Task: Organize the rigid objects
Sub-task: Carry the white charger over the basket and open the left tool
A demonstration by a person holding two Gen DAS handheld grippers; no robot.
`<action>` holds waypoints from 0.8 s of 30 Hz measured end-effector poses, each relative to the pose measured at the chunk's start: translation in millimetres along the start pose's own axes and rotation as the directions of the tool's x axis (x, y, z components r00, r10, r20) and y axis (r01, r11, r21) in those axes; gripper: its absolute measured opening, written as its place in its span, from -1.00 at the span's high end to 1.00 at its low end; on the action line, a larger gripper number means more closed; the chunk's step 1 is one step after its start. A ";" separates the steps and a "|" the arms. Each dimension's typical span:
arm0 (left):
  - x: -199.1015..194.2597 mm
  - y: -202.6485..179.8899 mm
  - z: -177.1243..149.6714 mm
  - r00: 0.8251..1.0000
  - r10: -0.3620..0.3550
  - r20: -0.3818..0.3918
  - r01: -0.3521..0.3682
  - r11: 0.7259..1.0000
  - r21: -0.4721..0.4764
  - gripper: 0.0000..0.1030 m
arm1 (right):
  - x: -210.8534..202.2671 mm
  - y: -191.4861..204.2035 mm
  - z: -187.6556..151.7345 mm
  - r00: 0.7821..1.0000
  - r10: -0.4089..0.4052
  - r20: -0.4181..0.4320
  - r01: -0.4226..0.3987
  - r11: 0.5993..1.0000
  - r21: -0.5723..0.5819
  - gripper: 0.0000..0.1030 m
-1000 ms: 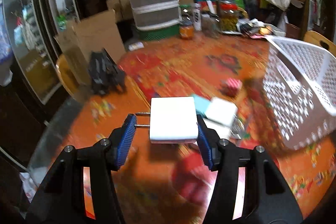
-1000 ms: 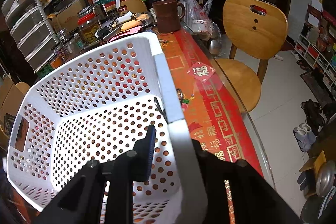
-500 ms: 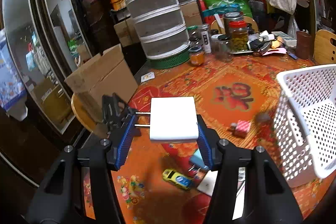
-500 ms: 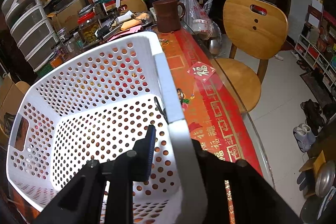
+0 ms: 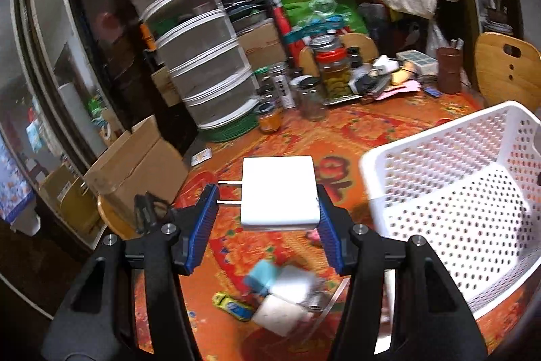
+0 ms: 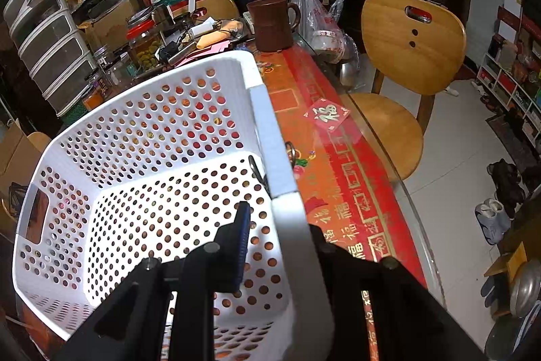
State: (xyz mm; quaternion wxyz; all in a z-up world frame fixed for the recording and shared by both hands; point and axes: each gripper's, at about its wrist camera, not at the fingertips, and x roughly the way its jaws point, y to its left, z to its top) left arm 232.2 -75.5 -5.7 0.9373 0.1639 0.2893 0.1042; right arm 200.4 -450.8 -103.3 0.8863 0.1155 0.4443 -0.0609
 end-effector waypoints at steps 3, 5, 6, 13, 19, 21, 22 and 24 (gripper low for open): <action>-2.3 -32.9 9.2 1.000 -0.025 -0.007 0.025 0.999 0.030 -0.04 | -0.5 0.2 0.1 1.000 0.002 -0.002 -0.002 1.000 -0.001 0.59; 0.5 -57.6 15.0 0.999 -0.016 -0.028 0.018 0.998 0.065 -0.04 | -0.5 -0.6 0.7 1.000 0.006 -0.003 -0.006 1.000 0.000 0.59; 2.4 -66.9 16.5 0.999 -0.021 -0.035 0.023 0.997 0.077 -0.04 | -0.6 -0.9 0.8 1.000 0.007 -0.004 -0.007 1.000 0.002 0.59; 16.0 -130.9 18.9 0.996 -0.016 -0.085 0.032 0.983 0.183 -0.04 | -0.6 -2.2 1.3 1.000 0.020 -0.006 -0.020 1.000 0.006 0.59; 33.5 -160.0 11.3 0.985 -0.057 -0.162 0.092 0.972 0.216 -0.04 | -0.5 -2.3 0.8 1.000 0.025 -0.010 -0.025 1.000 0.004 0.59; 33.9 -161.2 12.0 0.986 -0.060 -0.157 0.094 0.971 0.219 -0.04 | -0.6 -2.4 0.8 1.000 0.029 -0.010 -0.029 1.000 0.005 0.59; 35.1 -165.2 11.4 0.985 -0.055 -0.164 0.093 0.968 0.234 -0.05 | -0.7 -2.6 0.6 1.000 0.029 -0.010 -0.029 1.000 0.004 0.59; 36.5 -163.6 10.2 0.981 -0.084 -0.175 0.123 0.966 0.227 -0.05 | -0.7 -2.5 0.6 1.000 0.029 -0.010 -0.029 1.000 0.005 0.59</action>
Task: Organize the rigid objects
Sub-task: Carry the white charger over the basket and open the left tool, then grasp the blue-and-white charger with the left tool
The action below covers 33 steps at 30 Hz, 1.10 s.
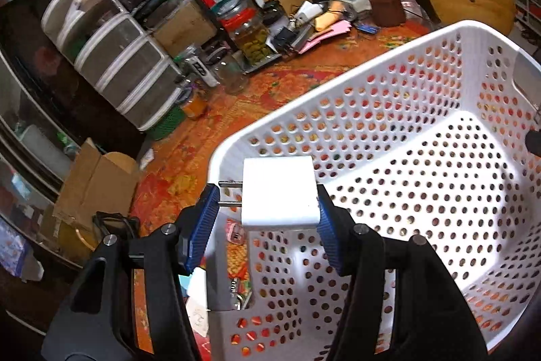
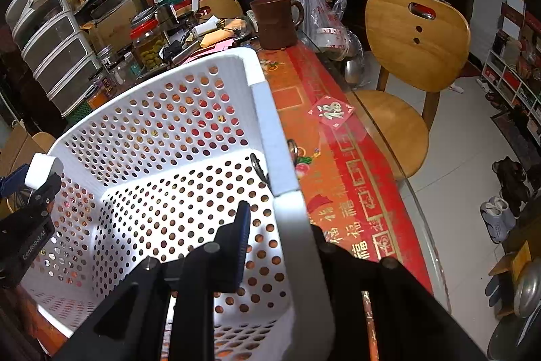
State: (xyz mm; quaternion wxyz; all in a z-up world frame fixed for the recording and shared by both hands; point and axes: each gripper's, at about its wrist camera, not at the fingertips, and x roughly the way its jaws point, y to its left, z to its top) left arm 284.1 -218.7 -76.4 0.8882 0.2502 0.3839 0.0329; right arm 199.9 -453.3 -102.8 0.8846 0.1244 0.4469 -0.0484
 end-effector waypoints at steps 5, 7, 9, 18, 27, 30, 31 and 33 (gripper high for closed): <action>-16.3 22.5 -9.4 0.997 0.034 0.075 -0.032 0.999 -0.025 -0.90 | -0.2 0.6 -0.6 1.000 -0.003 0.000 0.003 1.000 0.000 0.59; -25.5 42.8 -17.2 0.994 0.014 0.104 -0.008 0.998 -0.063 -0.96 | -0.3 1.0 -1.3 1.000 -0.004 0.000 0.004 1.000 -0.002 0.59; -33.3 70.0 -27.9 0.993 -0.032 0.110 0.045 0.992 -0.115 -0.97 | -0.5 1.4 -1.0 1.000 -0.006 0.001 0.006 1.000 0.000 0.59; 1.1 219.9 -122.0 0.998 -0.035 0.043 0.048 0.941 -0.335 -0.99 | -2.9 2.5 -2.1 1.000 -0.016 0.008 0.016 1.000 -0.006 0.59; 102.6 249.6 -188.0 0.981 -0.158 -0.108 0.100 0.903 -0.418 -0.99 | -2.8 -0.7 0.1 1.000 -0.025 0.006 0.025 1.000 0.001 0.59; 120.7 249.4 -192.2 0.973 -0.193 -0.122 0.129 0.905 -0.406 -0.99 | -2.3 -0.1 1.0 0.999 -0.033 0.001 0.033 0.999 -0.001 0.59; 123.5 247.7 -194.2 0.971 -0.211 -0.116 0.147 0.902 -0.406 -0.98 | -2.0 0.3 1.4 0.999 -0.035 -0.001 0.035 0.999 -0.001 0.59; 127.6 244.8 -195.5 0.966 -0.237 -0.105 0.175 0.894 -0.412 -0.99 | -1.8 0.8 1.8 0.999 -0.040 -0.002 0.040 0.999 -0.001 0.59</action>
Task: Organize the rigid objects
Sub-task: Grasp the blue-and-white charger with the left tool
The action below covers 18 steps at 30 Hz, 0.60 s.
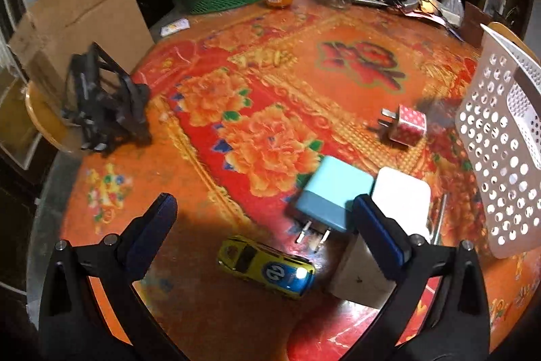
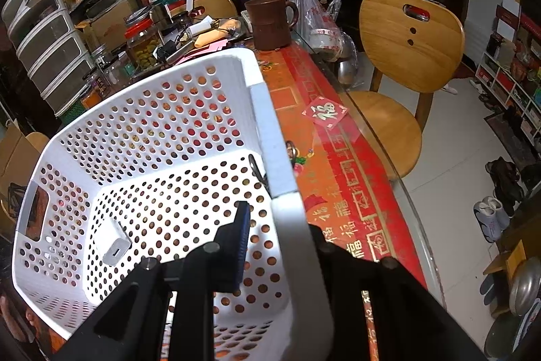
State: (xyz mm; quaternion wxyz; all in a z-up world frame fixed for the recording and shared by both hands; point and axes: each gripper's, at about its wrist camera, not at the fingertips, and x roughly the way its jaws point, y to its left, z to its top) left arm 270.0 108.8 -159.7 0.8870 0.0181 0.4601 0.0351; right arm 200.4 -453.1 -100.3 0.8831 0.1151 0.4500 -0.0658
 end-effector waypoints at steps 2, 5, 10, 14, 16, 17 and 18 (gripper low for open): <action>2.6 -2.7 -0.6 1.000 -0.001 -0.002 0.001 1.000 0.012 -0.99 | 0.1 0.3 -0.3 1.000 -0.001 0.000 0.001 1.000 -0.001 0.59; 5.2 -21.3 -1.1 1.000 0.010 -0.023 -0.009 0.998 0.069 -0.99 | 0.1 0.3 -0.2 1.000 0.002 0.000 -0.002 1.000 0.002 0.59; 13.7 -30.2 0.4 0.998 0.059 -0.006 -0.058 0.994 0.093 -0.95 | -0.1 0.3 -0.3 1.000 0.003 0.001 -0.003 1.000 0.000 0.59; 22.3 -32.7 5.0 0.998 0.052 -0.019 -0.050 0.993 0.105 -0.91 | 0.7 0.6 -0.9 1.000 0.001 0.001 -0.001 1.000 -0.001 0.59; 26.6 -34.1 6.1 0.998 0.055 -0.022 -0.052 0.992 0.115 -0.87 | 1.1 0.2 -1.5 1.000 0.003 0.001 -0.003 1.000 -0.001 0.59; 28.9 -35.7 6.7 0.998 0.057 -0.023 -0.054 0.991 0.120 -0.82 | 1.0 0.8 -0.9 1.000 0.003 0.001 -0.003 1.000 -0.001 0.59; 28.8 -36.0 7.4 0.998 0.053 -0.019 -0.051 0.992 0.117 -0.78 | 1.2 0.8 -0.6 1.000 0.004 0.001 -0.004 1.000 0.000 0.59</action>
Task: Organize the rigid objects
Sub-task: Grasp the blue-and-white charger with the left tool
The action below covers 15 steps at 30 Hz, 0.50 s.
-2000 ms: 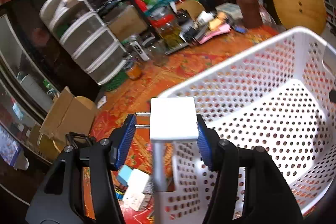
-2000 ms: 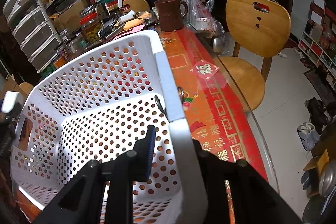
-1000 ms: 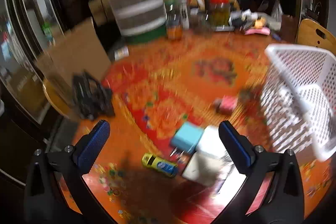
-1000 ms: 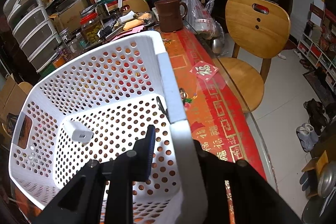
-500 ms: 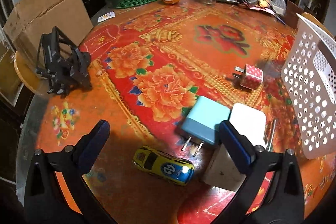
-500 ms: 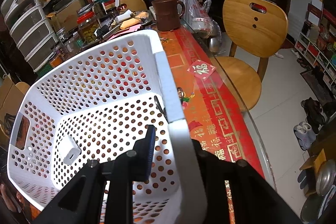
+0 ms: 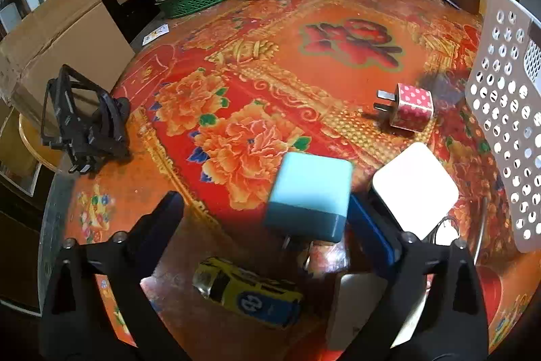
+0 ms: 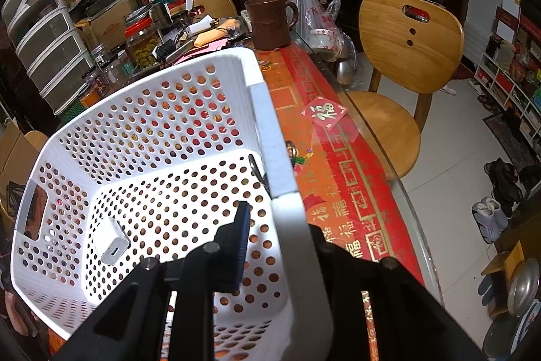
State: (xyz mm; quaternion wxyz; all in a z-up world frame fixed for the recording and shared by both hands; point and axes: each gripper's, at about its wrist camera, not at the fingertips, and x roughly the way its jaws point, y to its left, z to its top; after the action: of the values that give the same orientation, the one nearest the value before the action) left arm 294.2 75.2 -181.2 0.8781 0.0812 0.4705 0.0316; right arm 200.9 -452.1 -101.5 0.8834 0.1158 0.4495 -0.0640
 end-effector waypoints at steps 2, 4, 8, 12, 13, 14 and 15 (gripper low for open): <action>-0.6 -1.1 2.4 1.000 -0.023 -0.002 0.023 1.000 -0.013 -0.30 | 0.2 0.5 0.0 1.000 0.000 0.000 0.000 1.000 0.000 0.59; -2.0 -3.2 3.8 0.999 -0.037 -0.003 0.037 0.999 -0.014 0.20 | 0.4 0.7 0.3 1.000 -0.001 -0.001 0.001 1.000 0.000 0.59; -27.1 -5.2 6.2 0.995 0.067 0.080 -0.066 0.998 -0.018 0.21 | 0.6 0.8 0.0 1.000 0.000 0.000 0.000 1.000 -0.001 0.59; -68.4 -2.2 14.3 0.967 0.188 0.174 -0.183 0.982 -0.048 0.21 | 0.9 1.5 -1.5 1.000 0.001 0.001 -0.001 1.000 -0.002 0.59; -79.1 -2.7 17.2 0.957 0.220 0.192 -0.214 0.975 -0.050 0.21 | 0.8 1.6 -1.6 1.000 0.001 0.002 -0.001 1.000 -0.001 0.59; -91.3 -2.8 20.2 0.946 0.243 0.216 -0.237 0.970 -0.056 0.21 | 0.8 1.7 -1.6 1.000 0.001 0.002 -0.001 1.000 -0.001 0.59; -99.6 -2.5 22.5 0.939 0.259 0.228 -0.252 0.966 -0.059 0.21 | 0.7 1.9 -1.9 1.000 0.002 0.003 -0.002 1.000 -0.001 0.59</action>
State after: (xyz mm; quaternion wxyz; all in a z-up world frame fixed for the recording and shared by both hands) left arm 257.6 57.0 -87.7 0.9168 0.1321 0.3489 0.1426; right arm 200.2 -449.8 -102.8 0.8843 0.1159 0.4479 -0.0631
